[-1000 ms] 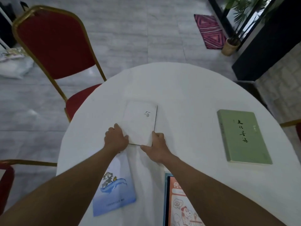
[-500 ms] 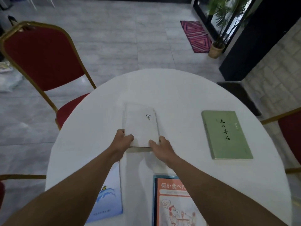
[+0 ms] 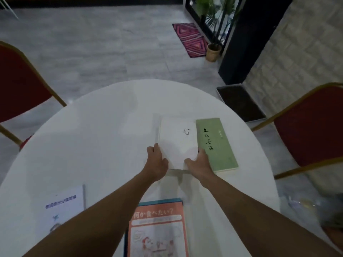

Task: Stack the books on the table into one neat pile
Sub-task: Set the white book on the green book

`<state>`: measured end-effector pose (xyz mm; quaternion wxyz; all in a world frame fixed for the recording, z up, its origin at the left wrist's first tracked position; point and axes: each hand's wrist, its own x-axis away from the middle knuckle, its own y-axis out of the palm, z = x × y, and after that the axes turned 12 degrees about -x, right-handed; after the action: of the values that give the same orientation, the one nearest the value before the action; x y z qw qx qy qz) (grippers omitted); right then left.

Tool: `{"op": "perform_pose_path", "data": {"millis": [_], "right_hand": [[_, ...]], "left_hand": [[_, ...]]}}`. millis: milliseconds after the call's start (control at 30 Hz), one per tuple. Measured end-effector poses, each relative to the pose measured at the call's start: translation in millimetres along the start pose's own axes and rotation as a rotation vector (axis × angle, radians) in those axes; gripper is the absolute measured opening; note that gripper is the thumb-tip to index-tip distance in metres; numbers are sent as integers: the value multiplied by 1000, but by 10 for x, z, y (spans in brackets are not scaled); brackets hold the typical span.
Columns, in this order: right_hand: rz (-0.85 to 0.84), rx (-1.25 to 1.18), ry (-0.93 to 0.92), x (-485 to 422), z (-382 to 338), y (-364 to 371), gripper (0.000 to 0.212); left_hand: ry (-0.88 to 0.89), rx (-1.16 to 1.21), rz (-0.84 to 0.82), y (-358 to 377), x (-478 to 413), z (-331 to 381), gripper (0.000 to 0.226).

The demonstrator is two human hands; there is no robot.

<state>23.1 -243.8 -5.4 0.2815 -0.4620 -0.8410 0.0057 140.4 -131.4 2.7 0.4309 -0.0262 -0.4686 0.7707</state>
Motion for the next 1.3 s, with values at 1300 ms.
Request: {"op": "perform_pose_path", "data": {"millis": [1300], "right_hand": [[-72, 757, 34, 596, 879, -1507, 77]], "left_hand": [[55, -352, -281, 1123, 782, 752, 84]]}}
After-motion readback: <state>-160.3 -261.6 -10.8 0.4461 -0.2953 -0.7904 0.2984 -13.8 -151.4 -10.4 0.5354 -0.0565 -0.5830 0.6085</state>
